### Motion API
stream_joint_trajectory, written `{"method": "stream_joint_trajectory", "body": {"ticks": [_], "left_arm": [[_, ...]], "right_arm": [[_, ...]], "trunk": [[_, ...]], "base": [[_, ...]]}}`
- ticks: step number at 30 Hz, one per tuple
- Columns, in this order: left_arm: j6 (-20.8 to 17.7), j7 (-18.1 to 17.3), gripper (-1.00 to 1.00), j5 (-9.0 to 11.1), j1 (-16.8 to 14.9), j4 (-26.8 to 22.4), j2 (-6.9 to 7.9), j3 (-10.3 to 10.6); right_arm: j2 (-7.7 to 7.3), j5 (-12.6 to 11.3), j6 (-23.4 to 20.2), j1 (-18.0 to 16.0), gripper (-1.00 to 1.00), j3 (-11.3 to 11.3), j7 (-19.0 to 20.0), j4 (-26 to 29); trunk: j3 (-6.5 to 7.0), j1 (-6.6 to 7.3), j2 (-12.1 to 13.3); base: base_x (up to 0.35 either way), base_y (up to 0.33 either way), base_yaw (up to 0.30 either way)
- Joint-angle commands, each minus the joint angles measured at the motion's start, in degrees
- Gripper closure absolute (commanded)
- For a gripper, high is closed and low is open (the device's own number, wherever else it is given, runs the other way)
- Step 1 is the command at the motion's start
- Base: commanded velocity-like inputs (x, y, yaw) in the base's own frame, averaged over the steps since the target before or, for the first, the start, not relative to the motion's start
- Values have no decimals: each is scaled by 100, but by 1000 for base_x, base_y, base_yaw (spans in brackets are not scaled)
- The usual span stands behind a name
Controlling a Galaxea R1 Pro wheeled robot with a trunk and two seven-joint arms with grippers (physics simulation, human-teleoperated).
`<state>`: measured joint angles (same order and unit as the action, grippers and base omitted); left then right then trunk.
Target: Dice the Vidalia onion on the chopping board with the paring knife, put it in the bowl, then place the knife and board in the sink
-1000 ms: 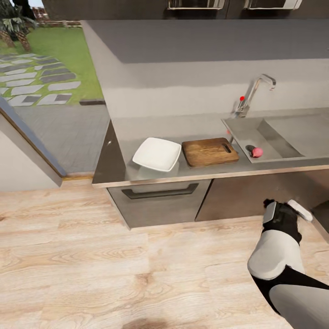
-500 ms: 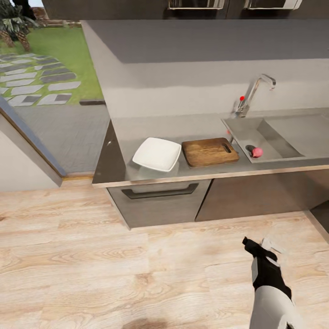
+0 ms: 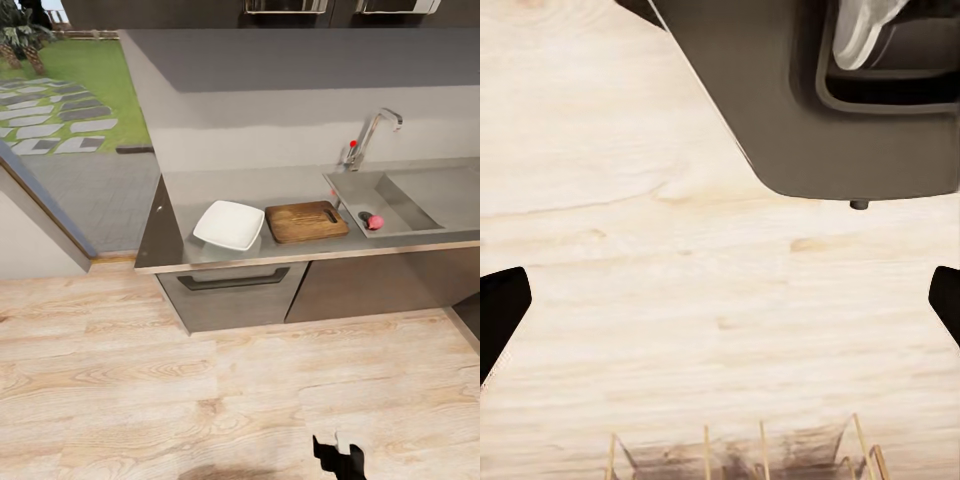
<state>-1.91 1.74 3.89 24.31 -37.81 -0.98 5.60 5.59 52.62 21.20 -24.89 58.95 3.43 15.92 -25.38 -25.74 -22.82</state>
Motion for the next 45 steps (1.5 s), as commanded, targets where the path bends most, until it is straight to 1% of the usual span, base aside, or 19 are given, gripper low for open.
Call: {"method": "stream_joint_trajectory", "body": {"ticks": [1, 2, 4, 5, 6, 8, 11, 13, 14, 16, 20, 22, 24, 26, 28, 30, 33, 36, 45], "left_arm": [[-20, 22, -100, 41, 4, -74, 9, 15], [-20, 23, -100, 41, 4, -101, 11, 15], [-20, 26, -100, 41, 0, -191, 16, 13], [-20, 29, -100, 41, -9, -265, 18, 10], [-20, 33, -100, 41, -20, -336, 18, 11], [-20, 46, -100, 41, -41, -469, 19, 10], [-20, 50, -100, 40, -127, -555, 19, 9], [-20, 51, -100, 38, -187, -567, 19, 10], [-20, 51, -100, 36, -271, -582, 19, 10], [-20, 48, -100, 34, -394, -589, 19, 11], [-16, 51, -100, 33, -578, -597, 19, 9], [9, 53, -100, 33, -660, -601, 21, 7], [141, 62, -100, 33, -733, -598, 24, 5], [677, 148, -100, 33, -792, -533, 40, 2], [1014, 227, -100, 38, -808, -306, 100, -10], [1107, 249, -100, 41, -812, -212, 137, -14], [1131, 253, -100, 41, -813, -187, 166, -14], [1147, 245, -100, 48, -813, -168, 227, -15], [1149, 239, -100, 50, -813, -108, 239, -15]], "right_arm": [[1, 239, 115, 149, -100, 47, 36, -71], [0, 342, 169, 221, -100, 47, 36, -104], [-8, 707, 408, 541, -100, 47, 35, -193], [-11, 883, 614, 846, -100, 47, 39, -224], [-15, 952, 757, 1044, -100, 47, 41, -236], [-81, 1029, 1021, 1425, -100, 45, 44, -253], [-266, 1070, 1347, 1960, -100, 40, 55, -457], [-363, 1077, 1449, 2111, -100, 34, 54, -625], [-452, 1080, 1498, 2192, -100, 27, 45, -737], [-488, 1079, 1519, 2234, -100, 27, 19, -799], [-484, 1041, 1516, 2266, -100, 39, -74, -849], [-474, 1010, 1513, 2276, -100, 47, -185, -852], [-470, 960, 1513, 2279, -100, 51, -334, -847], [-468, 805, 1578, 2284, -100, 54, -472, -838], [-470, 732, 1666, 2286, -100, 55, -506, -834], [-470, 713, 1725, 2286, -100, 51, -515, -835], [-471, 709, 1756, 2286, -100, 48, -517, -836], [-481, 704, 1811, 2286, -100, 52, -518, -831], [-479, 698, 1826, 2286, -100, 55, -518, -836]], "trunk": [[-7, -4, -10], [-7, -4, -10], [-7, -4, -10], [-7, -4, -10], [-7, -4, -10], [-7, -4, -10], [-7, -4, -10], [-7, -4, -10], [-7, -4, -10], [-7, -4, -10], [-7, -4, -10], [-7, -4, -10], [-7, -4, -10], [-7, -4, -10], [-7, -4, -10], [-7, -4, -10], [-7, -4, -10], [-7, -4, -10], [55, -4, -10]], "base": [[0, 0, 0], [0, 0, 0], [0, 0, 0], [0, 0, 0], [0, 0, 0], [0, 0, 0], [0, 0, 0], [0, 0, 0], [0, 0, 0], [0, 0, 0], [0, 0, 0], [0, 0, 0], [0, 0, 0], [0, 0, 0], [0, 0, 0], [0, 0, 0], [0, 0, 0], [0, 0, 0], [0, 0, 0]]}}
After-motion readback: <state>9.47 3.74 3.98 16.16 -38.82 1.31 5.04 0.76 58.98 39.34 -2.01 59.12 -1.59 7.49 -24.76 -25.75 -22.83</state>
